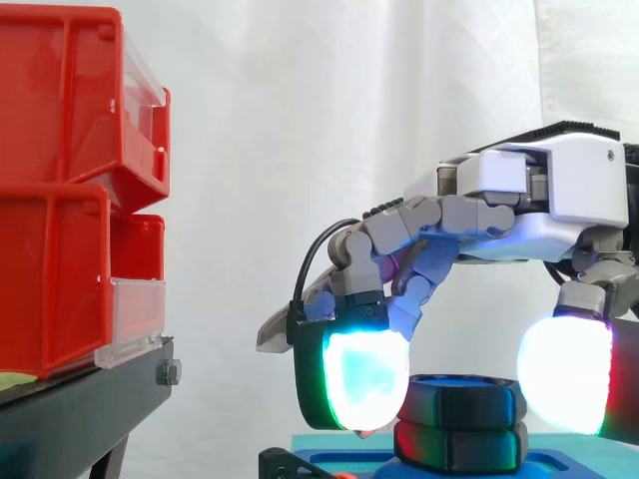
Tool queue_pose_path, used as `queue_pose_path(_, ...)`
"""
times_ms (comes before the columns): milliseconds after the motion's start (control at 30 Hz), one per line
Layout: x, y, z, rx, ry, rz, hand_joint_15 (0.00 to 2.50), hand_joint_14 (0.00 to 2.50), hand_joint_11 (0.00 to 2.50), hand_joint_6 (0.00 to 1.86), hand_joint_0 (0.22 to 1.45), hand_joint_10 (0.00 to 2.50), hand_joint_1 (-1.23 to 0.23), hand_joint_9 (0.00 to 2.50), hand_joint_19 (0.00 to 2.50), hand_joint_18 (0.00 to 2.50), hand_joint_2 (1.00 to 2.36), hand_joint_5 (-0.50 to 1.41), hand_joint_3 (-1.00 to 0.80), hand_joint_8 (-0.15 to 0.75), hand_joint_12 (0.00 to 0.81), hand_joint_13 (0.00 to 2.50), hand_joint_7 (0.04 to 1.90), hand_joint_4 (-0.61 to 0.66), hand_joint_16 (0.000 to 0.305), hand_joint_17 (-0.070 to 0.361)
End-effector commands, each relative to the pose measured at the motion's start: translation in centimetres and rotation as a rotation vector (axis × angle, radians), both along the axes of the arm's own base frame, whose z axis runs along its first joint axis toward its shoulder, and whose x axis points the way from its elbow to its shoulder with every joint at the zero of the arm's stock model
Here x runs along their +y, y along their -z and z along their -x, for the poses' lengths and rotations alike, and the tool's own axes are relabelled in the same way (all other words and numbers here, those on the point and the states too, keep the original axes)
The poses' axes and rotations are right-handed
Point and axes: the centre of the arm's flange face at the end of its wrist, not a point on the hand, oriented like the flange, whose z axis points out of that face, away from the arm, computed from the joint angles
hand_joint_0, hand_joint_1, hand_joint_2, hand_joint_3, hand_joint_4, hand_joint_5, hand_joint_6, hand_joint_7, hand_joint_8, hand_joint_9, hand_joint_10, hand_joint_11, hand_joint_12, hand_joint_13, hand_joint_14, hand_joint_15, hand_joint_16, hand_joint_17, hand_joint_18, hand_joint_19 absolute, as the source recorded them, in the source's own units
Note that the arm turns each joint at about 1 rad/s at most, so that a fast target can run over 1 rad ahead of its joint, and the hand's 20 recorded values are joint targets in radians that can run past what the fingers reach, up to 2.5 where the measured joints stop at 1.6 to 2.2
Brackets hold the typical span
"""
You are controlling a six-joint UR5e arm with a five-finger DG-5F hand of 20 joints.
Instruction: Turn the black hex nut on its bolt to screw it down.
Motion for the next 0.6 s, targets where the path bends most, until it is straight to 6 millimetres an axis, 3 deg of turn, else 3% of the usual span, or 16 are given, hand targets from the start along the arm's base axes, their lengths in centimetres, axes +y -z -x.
queue_pose_path(0, -0.07, 0.02, 0.02, 0.001, 0.001, 0.0, 0.1, 0.0, 0.4, 0.5, 0.47, 0.02, -0.51, 0.92, 0.34, 0.43, 1.0, -0.03, -0.5, 0.293, 0.353, 0.53, 1.3, 0.23, 0.055, 0.124)
queue_pose_path(567, -0.18, 0.09, 0.07, 0.003, 0.002, 0.0, 0.11, 0.0, 0.41, 0.5, 0.52, 0.02, -0.61, 0.91, 0.36, 0.41, 1.0, -0.03, -0.48, 0.28, 0.335, 0.52, 1.33, 0.2, 0.052, 0.117)
